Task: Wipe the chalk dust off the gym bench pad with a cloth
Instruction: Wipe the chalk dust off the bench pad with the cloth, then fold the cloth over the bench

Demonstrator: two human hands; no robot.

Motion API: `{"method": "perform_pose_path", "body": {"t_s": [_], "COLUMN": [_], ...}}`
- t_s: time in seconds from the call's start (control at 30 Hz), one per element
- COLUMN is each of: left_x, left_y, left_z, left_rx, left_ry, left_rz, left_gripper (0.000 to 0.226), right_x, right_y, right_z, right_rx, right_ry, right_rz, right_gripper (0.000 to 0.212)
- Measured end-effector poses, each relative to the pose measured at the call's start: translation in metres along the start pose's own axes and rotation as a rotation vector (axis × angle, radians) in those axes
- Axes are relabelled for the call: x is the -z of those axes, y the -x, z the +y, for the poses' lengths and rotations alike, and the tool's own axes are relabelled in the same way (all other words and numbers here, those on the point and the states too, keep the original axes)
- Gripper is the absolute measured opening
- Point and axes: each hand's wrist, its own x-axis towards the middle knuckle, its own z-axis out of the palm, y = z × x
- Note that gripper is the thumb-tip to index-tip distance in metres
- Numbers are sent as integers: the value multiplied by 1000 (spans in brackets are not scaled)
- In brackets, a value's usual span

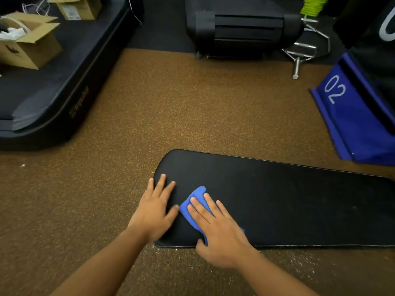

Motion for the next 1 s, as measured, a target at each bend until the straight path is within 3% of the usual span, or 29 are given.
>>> {"method": "perform_pose_path", "body": {"t_s": [0.13, 0.23, 0.37, 0.5, 0.63, 0.77, 0.9, 1.0], "left_x": [-6, -7, -3, 0, 21, 49, 85, 120], "left_y": [2, 1, 5, 5, 2, -1, 1, 7], "left_z": [24, 37, 44, 57, 83, 108, 127, 155], "left_rx": [-345, -389, -376, -386, -348, -362, -382, -368], "left_ry": [-124, -166, -335, -423, -363, -300, -66, 90], "left_rz": [-49, -137, -134, -32, 18, 56, 126, 176], "left_gripper": [70, 71, 68, 44, 28, 40, 22, 21], "right_x": [15, 20, 27, 36, 64, 105, 158, 204], "right_y": [3, 10, 28, 42, 47, 56, 72, 88], "right_z": [10, 17, 19, 24, 35, 48, 58, 58], "right_rx": [102, 92, 19, -130, -284, -311, -286, -287], "right_ry": [61, 36, -61, -118, -214, -403, -565, -673], "right_rz": [-127, -146, -86, 207, 315, 342, 400, 502], "right_gripper": [100, 98, 72, 32, 23, 20, 16, 12]}}
